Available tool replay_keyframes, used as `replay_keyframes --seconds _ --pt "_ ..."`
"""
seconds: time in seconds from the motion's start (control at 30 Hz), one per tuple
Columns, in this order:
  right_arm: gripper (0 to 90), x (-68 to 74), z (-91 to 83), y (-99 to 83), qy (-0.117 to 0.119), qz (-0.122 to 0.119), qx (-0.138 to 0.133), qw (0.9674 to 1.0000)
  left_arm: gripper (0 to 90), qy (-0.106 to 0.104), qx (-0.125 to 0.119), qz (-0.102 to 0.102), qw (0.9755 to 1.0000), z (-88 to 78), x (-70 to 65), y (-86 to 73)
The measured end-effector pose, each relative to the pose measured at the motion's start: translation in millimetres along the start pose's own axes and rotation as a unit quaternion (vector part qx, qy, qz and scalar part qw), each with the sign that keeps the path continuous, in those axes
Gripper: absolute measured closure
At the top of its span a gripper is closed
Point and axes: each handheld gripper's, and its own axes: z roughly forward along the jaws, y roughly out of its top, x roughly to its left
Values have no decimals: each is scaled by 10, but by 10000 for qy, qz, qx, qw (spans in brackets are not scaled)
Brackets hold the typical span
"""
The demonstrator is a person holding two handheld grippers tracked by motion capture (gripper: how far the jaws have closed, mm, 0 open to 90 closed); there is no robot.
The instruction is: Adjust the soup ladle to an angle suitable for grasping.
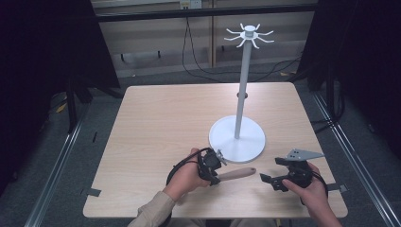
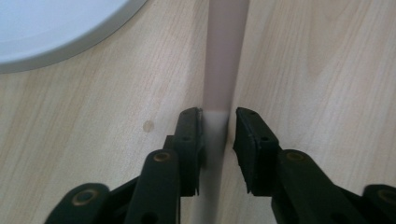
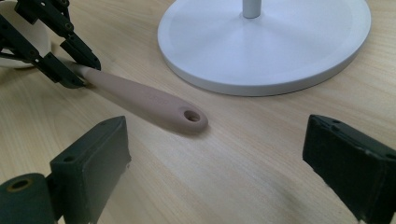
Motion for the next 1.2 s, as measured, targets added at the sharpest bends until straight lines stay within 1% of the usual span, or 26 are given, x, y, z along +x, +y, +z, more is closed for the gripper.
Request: replay_keyframes --seconds 0.03,0.1,0.17,0.27,0.3,0.33,0.37,0.4,0.43,0.47,0.5,0.53,0.57,0.6,0.63,0.67,0.7,0.73,0.77,0.8,0.87,0.93,1.03,1.07,1.1,1.2 --pt "71 1 -1 1 5 1 -2 10000 730 12 22 -26 10000 1 1 -2" --pt "70 -2 -2 1 -1 -2 -14 10000 747 -5 68 -5 10000 -2 14 1" --pt "71 0 -3 0 1 3 -7 10000 752 4 32 20 10000 8 12 -2" --pt "70 -3 -4 1 -6 -5 -17 10000 763 46 137 217 9997 -1 -5 7" --pt "71 -4 -4 1 -9 -5 -18 10000 765 65 115 212 9997 3 -10 10" --pt "71 -2 -3 1 -7 -1 -10 10000 772 90 120 339 9993 5 -7 16" --pt "71 -2 -3 1 -7 -1 -10 10000 772 48 88 267 9996 7 -21 11" --pt "70 -1 -1 0 -13 2 -2 10000 774 47 98 282 9995 7 -22 12" --pt "70 0 -1 0 -12 -3 0 10000 777 46 119 348 9993 4 -26 14" --pt "70 1 -1 1 -4 -6 -2 10000 780 30 141 350 9993 1 -29 15" --pt "71 2 -3 1 -9 -2 -3 10000 781 124 200 367 9990 -6 -28 13" --pt "71 -2 -4 1 -15 -11 -15 10000 783 122 123 260 9995 -7 -34 3" --pt "71 -6 -5 0 -20 -9 -20 10000 783 43 180 301 9994 -40 -16 2" --pt "71 -7 -6 -1 -20 7 -17 10000 783 52 105 277 9995 -58 -17 -8" --pt "71 -10 -7 -2 -26 6 -17 10000 783 62 100 340 9994 -91 -11 -14" --pt "70 -11 -5 -3 -26 5 -12 10000 783 112 -52 239 9996 -141 -21 -30" --pt "70 -11 -5 -3 -26 5 -12 10000 784 112 -52 239 9996 -141 -21 -30" --pt "70 -11 -4 -2 -28 2 -11 10000 784 104 -11 314 9995 -185 -6 -34" --pt "71 -9 -3 -1 -27 4 -14 10000 784 122 -113 198 9997 -210 -12 -45" --pt "70 -6 -3 0 -19 8 -15 10000 784 132 -123 229 9996 -249 3 -54" --pt "71 0 -3 2 -18 -3 -16 10000 784 163 -349 20 9993 -297 1 -85" --pt "71 0 -3 2 -22 -3 -18 10000 785 194 -435 9 9989 -356 20 -114" --pt "71 0 -1 0 -24 5 -12 10000 785 241 -587 -80 9980 -435 41 -152" --pt "71 3 0 1 -15 5 -5 10000 785 251 -623 -74 9977 -459 55 -161" --pt "70 5 4 2 -24 -3 -10 10000 785 273 -723 -163 9969 -475 56 -170" --pt "71 9 7 3 -6 -15 -15 10000 786 310 -856 -196 9957 -543 91 -196"
